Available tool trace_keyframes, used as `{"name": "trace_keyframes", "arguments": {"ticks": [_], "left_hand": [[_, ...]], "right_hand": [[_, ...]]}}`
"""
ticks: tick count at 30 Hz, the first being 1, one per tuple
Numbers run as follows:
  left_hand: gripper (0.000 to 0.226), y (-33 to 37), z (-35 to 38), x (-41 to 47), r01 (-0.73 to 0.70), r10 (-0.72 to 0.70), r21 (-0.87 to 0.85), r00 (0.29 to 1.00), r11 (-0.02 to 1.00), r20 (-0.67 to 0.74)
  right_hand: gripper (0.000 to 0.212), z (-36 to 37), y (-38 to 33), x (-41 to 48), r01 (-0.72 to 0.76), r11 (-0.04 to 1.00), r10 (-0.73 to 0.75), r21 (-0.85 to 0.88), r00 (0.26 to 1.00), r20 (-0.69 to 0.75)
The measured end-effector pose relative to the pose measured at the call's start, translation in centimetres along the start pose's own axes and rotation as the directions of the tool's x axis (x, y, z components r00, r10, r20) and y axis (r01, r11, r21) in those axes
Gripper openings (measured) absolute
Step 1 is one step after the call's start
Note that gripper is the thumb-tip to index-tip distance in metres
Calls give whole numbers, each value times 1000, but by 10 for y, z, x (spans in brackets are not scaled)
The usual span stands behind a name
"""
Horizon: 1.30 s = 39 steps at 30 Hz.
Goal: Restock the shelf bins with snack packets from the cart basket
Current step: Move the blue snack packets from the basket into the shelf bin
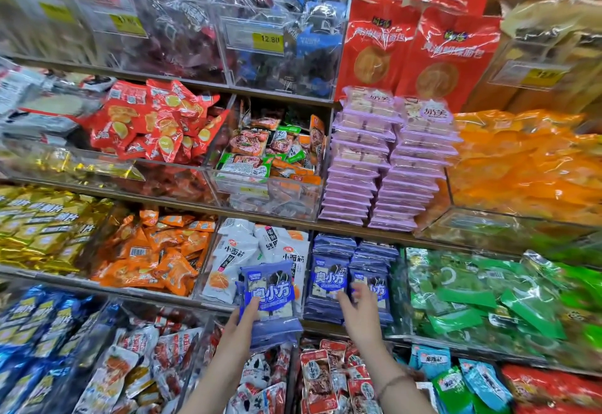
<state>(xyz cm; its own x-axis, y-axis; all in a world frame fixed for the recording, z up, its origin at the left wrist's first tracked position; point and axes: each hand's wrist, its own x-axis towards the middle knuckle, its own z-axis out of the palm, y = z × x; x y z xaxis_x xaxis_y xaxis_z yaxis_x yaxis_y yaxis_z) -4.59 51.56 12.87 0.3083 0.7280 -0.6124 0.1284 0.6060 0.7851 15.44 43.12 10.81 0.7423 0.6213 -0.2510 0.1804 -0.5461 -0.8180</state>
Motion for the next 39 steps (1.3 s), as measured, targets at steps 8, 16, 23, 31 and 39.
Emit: {"name": "trace_keyframes", "arguments": {"ticks": [8, 16, 23, 31, 39], "left_hand": [[55, -11, 12, 5, -6, 1, 64, 997, 998, 76], [56, -13, 0, 8, -14, 14, 85, 1000, 996, 0], [59, -14, -7, 11, 3, -3, 7, 1000, 1000, -15], [54, -14, -5, 6, 9, -9, -9, 1000, 1000, -10], [54, -13, -6, 3, -5, 8, -70, 1000, 998, 30]], "right_hand": [[18, 23, -22, -64, 31, 977, -111, 210, 918, 380], [27, 5, -1, -58, -254, 717, 176, 649, 967, 184], [27, -23, 28, -25, -246, 478, 425, 843, 905, 23], [39, -17, 41, -3, -293, 280, 573, 914, 815, 85], [44, -22, 49, -18, -327, 162, 597, 931, 784, 171]]}}
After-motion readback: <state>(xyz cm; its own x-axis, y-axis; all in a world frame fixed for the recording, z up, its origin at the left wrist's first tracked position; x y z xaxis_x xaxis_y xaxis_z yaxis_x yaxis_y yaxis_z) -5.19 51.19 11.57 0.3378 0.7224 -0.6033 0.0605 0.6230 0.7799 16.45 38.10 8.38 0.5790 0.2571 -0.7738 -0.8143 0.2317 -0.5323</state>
